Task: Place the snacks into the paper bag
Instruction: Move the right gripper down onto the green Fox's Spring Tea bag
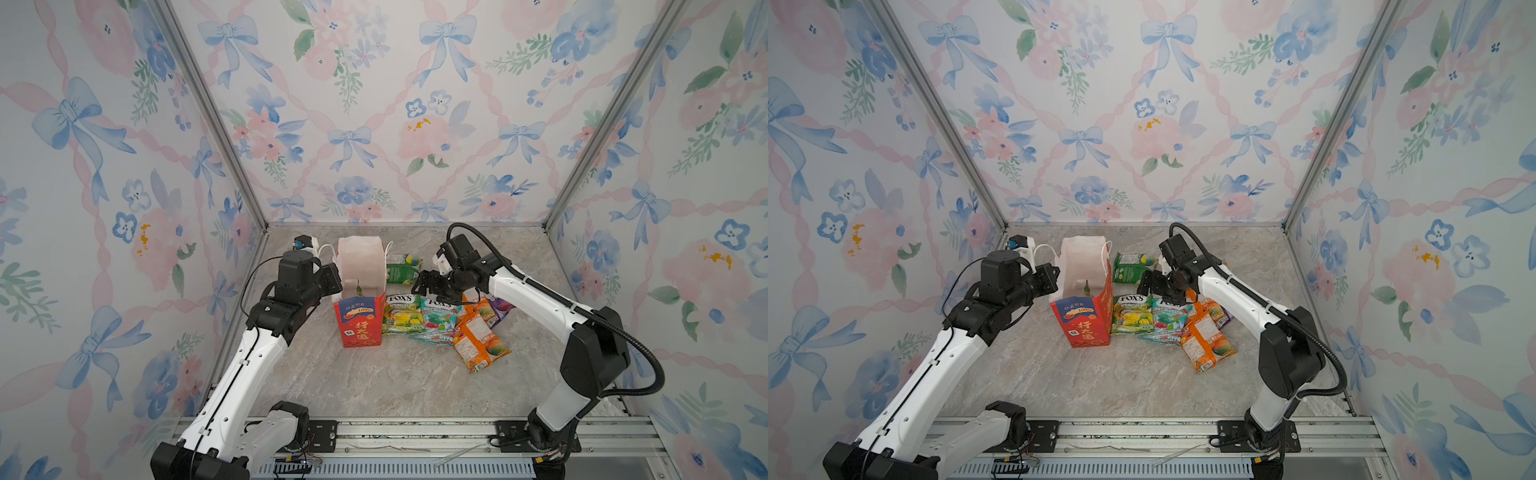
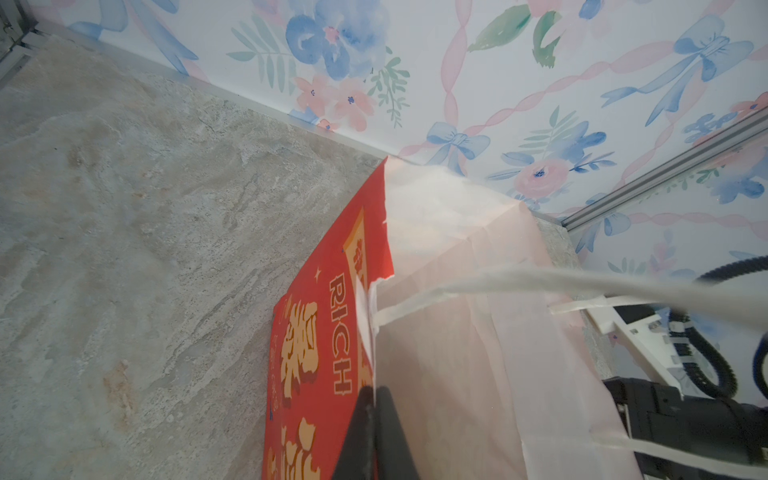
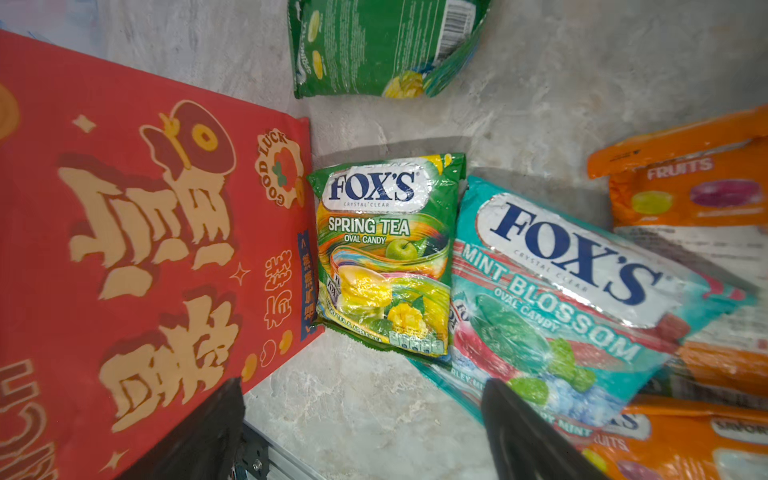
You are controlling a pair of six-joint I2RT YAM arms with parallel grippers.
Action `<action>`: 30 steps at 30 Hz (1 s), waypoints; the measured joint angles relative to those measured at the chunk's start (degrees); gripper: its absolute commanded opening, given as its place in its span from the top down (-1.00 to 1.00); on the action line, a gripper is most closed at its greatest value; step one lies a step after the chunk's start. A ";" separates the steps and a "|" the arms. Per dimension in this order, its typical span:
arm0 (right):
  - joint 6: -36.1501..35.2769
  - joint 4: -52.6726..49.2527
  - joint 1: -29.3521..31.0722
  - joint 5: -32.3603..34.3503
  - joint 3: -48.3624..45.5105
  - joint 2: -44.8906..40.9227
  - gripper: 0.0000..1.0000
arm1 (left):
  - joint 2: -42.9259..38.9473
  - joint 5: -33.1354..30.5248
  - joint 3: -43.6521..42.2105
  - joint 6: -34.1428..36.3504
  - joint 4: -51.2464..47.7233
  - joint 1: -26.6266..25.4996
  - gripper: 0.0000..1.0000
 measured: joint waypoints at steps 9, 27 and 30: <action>0.33 1.40 1.53 -1.66 -1.27 4.92 -0.85 | 0.00 0.00 0.00 -0.02 0.02 0.00 1.00; 1.40 5.66 2.62 -3.45 -3.08 11.45 -0.75 | 0.00 -0.02 0.00 0.00 0.02 0.00 1.00; 1.38 6.32 2.64 -3.69 -3.08 12.66 -0.74 | 0.00 -0.04 0.00 0.00 0.00 0.00 1.00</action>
